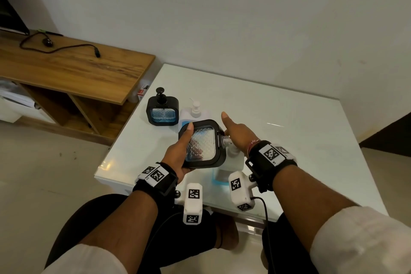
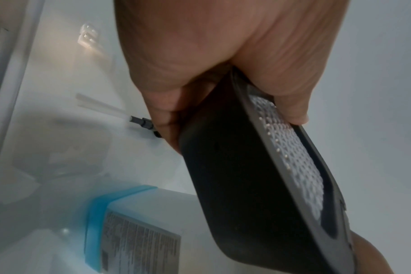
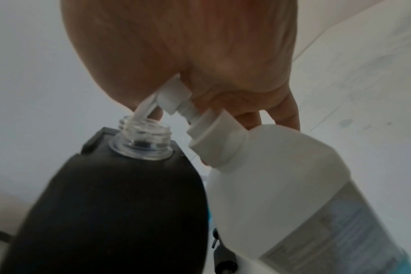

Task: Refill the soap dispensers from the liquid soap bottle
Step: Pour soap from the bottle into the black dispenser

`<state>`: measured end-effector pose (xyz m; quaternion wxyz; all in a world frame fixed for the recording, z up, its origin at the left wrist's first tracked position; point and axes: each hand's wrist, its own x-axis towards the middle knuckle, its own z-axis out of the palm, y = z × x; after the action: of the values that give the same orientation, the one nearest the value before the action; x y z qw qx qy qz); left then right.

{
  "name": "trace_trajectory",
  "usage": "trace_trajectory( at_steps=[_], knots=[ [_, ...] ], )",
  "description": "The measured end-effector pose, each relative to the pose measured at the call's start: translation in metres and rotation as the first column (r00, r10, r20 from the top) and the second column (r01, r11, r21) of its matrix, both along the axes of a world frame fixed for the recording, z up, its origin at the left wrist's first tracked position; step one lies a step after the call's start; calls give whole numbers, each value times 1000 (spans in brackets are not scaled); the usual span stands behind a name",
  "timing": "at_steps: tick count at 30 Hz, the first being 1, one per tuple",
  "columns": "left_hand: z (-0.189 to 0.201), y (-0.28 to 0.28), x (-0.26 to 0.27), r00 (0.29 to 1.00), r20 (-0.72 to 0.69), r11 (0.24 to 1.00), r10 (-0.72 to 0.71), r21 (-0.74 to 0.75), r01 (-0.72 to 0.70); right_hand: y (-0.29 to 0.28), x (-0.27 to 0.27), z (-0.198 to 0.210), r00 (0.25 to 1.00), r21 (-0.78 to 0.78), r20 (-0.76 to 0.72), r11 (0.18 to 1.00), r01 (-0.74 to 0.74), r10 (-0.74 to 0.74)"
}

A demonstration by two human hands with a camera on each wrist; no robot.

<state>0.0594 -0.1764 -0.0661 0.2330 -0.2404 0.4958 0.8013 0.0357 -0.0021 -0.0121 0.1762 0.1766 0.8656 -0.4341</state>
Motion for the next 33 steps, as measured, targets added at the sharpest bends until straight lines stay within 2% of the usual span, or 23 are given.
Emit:
trace_trajectory(
  at_steps=[5, 12, 18, 24, 28, 33],
  knots=[
    [-2, 1, -3, 1000, -9, 1000, -2, 19, 3, -1, -3, -5, 1000, 69, -7, 998, -15, 15],
    [-5, -1, 2, 1000, -1, 1000, -4, 28, 4, 1, -3, -2, 999, 37, -8, 998, -44, 44],
    [-6, 1, 2, 1000, 7, 1000, 3, 9, -3, -1, -4, -11, 999, 116, 10, 992, -50, 49],
    [-3, 2, 2, 1000, 1, 1000, 24, -17, -24, 1, -1, -2, 998, 33, -38, 999, -40, 41],
    [-4, 2, 1, 999, 1, 999, 34, -9, -34, -2, -1, -5, 1000, 79, 2, 997, -24, 24],
    [-5, 2, 2, 999, -18, 999, 32, -14, -33, -2, 0, -5, 996, 98, -16, 991, -88, 90]
  ],
)
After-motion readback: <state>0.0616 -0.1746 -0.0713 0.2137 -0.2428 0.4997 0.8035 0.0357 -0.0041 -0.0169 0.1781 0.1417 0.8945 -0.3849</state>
